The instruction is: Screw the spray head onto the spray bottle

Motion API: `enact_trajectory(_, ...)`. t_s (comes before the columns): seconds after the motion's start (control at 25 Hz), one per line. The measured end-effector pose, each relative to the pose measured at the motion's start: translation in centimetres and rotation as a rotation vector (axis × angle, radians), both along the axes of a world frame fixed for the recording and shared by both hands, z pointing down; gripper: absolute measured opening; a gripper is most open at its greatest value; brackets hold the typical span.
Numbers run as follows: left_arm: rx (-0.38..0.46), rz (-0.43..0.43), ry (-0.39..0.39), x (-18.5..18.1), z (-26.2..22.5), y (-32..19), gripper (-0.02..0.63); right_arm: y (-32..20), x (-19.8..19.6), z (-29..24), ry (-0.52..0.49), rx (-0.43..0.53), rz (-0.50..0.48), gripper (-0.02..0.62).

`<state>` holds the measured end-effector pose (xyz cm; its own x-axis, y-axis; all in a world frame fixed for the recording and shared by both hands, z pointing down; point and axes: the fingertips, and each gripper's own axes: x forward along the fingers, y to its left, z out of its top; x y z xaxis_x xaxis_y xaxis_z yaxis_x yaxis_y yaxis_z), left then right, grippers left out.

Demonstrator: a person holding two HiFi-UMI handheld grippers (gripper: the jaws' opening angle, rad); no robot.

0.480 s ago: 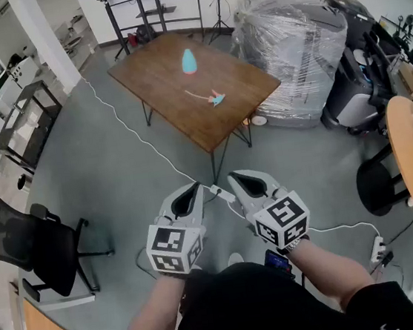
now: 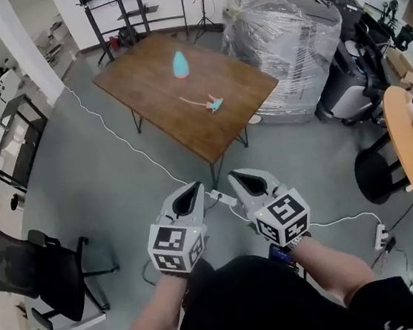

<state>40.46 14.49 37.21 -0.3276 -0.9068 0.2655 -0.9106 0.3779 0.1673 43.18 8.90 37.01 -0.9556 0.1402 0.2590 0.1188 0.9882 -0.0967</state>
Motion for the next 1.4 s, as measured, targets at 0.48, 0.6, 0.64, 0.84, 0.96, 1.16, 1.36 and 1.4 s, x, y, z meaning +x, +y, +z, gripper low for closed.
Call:
enact_trajectory(0.48,-0.032,0.194,-0.009,-11.6,0.5,3.1,0.008,2.3,-12.0,0.2,0.021,0.007,0.172,-0.009)
enact_trajectory(0.6,-0.038,0.234,-0.019,-13.8,0.4,4.0,0.008,3.0,-14.1,0.2,0.029,0.012,0.205,-0.009)
enact_trajectory(0.64,-0.037,0.243,-0.018,-14.4,0.4,4.2,0.008,3.2,-14.6,0.2,0.032,0.015,0.212,-0.009)
enact_trajectory(0.84,-0.033,0.288,-0.007,-16.4,0.4,4.5,0.008,3.6,-16.7,0.3,0.053,0.027,0.237,-0.009)
enact_trajectory(0.96,-0.038,0.299,0.005,-17.8,1.0,4.3,0.008,3.4,-18.0,0.7,0.060,0.029,0.249,-0.009)
enact_trajectory(1.16,-0.065,0.349,0.016,-19.4,2.5,2.9,0.009,2.1,-19.8,1.9,0.068,0.013,0.290,-0.009)
enact_trajectory(1.36,-0.105,0.415,0.017,-21.0,4.2,0.1,0.009,-0.8,-21.1,3.7,0.070,-0.018,0.356,-0.009)
enact_trajectory(1.4,-0.117,0.432,0.019,-21.3,4.6,-0.5,0.009,-1.4,-21.3,4.0,0.074,-0.027,0.373,-0.009)
